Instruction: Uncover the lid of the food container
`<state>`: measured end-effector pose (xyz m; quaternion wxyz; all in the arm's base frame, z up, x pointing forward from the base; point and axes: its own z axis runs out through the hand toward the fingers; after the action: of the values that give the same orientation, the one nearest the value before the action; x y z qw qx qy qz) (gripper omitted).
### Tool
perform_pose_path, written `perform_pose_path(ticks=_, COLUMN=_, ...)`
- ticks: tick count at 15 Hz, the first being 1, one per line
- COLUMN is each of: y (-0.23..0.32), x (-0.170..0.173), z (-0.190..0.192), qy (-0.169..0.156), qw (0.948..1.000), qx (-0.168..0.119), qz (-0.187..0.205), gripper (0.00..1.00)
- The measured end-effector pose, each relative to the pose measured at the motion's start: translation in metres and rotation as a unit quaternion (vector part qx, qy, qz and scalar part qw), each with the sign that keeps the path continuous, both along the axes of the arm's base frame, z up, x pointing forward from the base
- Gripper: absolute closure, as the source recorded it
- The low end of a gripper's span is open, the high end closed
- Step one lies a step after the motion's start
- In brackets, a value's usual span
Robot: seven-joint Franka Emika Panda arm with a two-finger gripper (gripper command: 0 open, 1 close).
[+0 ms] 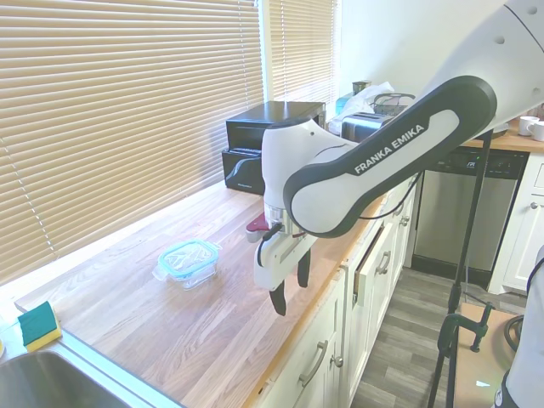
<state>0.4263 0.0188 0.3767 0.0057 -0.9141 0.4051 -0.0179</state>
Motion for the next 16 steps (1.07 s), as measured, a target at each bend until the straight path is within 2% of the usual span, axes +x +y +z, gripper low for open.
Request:
perform_pose_path(ticks=6, y=0.013, x=0.01, z=0.006, qy=-0.02, qw=0.9998, qx=-0.005, qz=-0.001, gripper=0.0)
perform_pose_path(ticks=11, y=0.055, x=0.056, z=0.036, qy=-0.069, qw=0.9959, qx=-0.057, qz=-0.017, gripper=0.0)
perform_pose_path(ticks=16, y=0.101, x=0.117, z=0.063, qy=-0.108, qw=0.9872, qx=-0.107, qz=-0.047, gripper=0.0)
